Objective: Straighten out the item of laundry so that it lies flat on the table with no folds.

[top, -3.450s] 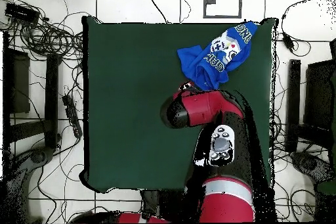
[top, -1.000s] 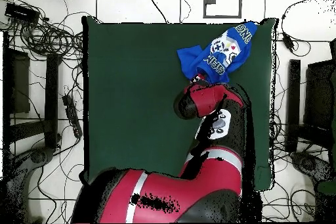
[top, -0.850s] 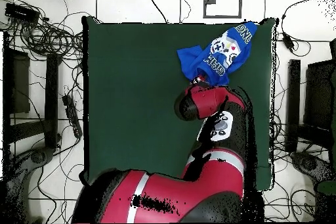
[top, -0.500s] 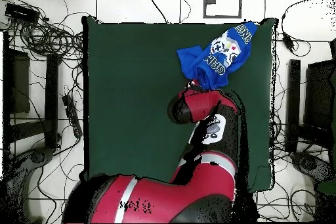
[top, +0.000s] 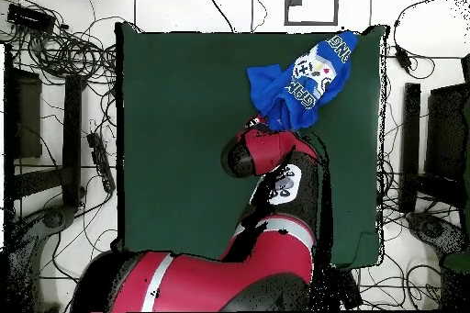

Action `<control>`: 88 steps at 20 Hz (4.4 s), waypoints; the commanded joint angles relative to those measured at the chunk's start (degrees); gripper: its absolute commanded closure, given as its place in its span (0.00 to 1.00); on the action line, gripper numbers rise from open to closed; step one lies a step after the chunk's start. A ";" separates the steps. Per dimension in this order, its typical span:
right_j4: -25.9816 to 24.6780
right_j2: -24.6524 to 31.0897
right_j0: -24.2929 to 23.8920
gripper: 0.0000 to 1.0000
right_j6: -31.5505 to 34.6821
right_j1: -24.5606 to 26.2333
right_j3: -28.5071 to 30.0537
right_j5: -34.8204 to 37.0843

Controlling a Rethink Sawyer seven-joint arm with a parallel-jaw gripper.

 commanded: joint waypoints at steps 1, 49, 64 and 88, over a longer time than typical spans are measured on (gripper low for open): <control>5.71 6.45 2.81 0.00 9.18 4.46 7.88 -2.76; 39.58 -0.73 24.16 0.00 14.68 4.80 16.96 -2.02; 42.19 -5.30 25.18 0.00 10.08 4.15 16.70 0.27; 36.91 -11.42 17.76 0.00 1.17 -6.24 6.14 26.40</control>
